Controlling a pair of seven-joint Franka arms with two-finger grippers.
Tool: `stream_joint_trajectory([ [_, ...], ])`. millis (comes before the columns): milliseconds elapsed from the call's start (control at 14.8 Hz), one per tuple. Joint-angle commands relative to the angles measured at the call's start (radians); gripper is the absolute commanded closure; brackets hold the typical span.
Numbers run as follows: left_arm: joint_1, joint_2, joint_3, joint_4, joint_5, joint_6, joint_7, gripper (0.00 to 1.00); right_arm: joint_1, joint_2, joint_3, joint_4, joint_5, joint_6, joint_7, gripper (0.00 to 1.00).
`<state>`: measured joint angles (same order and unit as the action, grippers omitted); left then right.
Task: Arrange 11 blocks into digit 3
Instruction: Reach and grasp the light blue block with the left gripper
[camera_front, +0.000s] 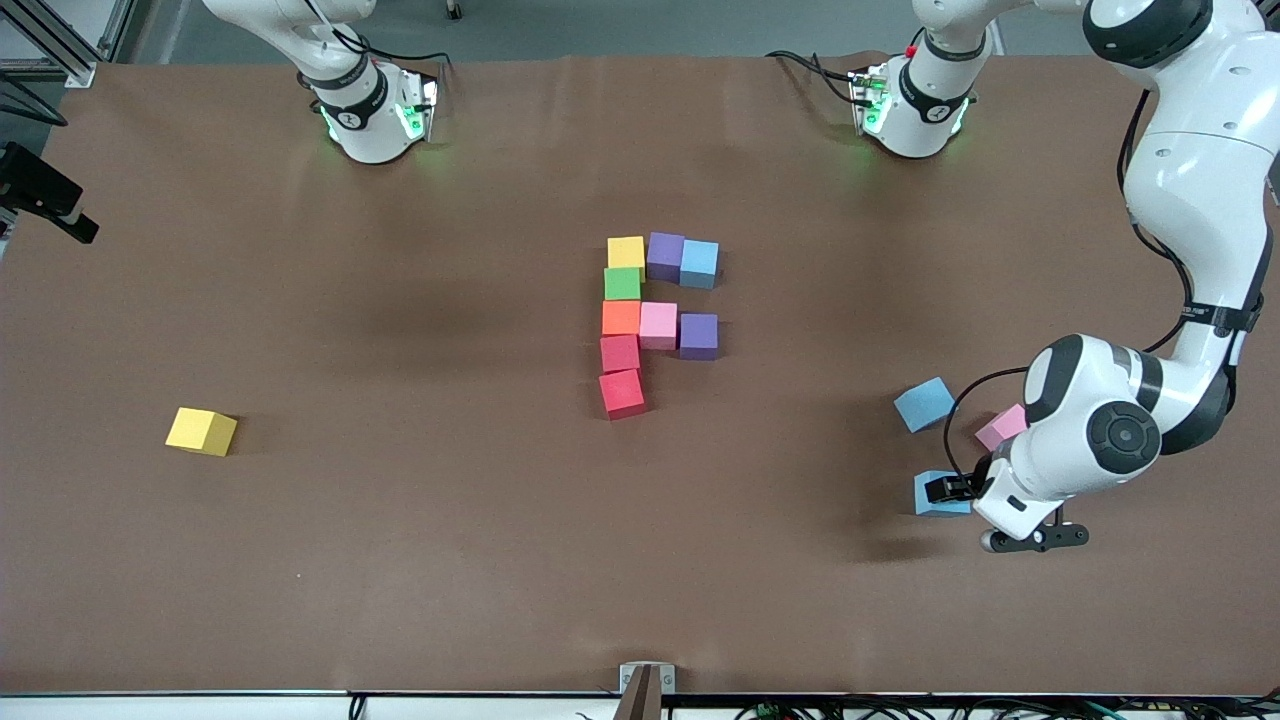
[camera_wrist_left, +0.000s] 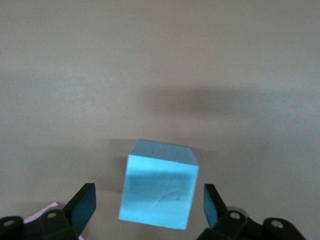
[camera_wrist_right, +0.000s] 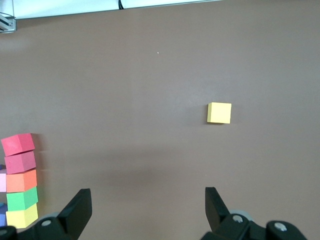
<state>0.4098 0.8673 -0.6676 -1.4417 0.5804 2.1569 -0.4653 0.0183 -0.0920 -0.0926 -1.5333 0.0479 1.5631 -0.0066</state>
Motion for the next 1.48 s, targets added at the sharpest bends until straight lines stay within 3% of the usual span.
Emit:
stream_joint_trajectory([
  [0,-0.017,0.015,0.005,0.017,-0.007,0.02,-0.003,0.07,-0.003,0.034,0.005,0.062,-0.014,-0.011,-0.001,0.0],
  [809,-0.002,0.045,0.028,0.0,0.013,0.09,0.062,0.12,-0.003,0.037,0.005,0.059,-0.008,-0.011,-0.004,0.0],
  [943,-0.003,0.061,0.04,-0.005,0.009,0.116,0.056,0.29,0.0,0.038,0.005,0.056,-0.008,-0.011,-0.004,0.0],
  [1078,-0.003,0.068,0.042,-0.003,0.001,0.123,0.054,0.38,0.002,0.038,0.007,0.055,-0.008,-0.011,-0.003,0.0],
  [1415,-0.005,0.056,0.037,-0.005,-0.005,0.121,-0.002,0.91,-0.001,0.04,0.007,0.056,-0.008,-0.008,-0.003,0.0],
])
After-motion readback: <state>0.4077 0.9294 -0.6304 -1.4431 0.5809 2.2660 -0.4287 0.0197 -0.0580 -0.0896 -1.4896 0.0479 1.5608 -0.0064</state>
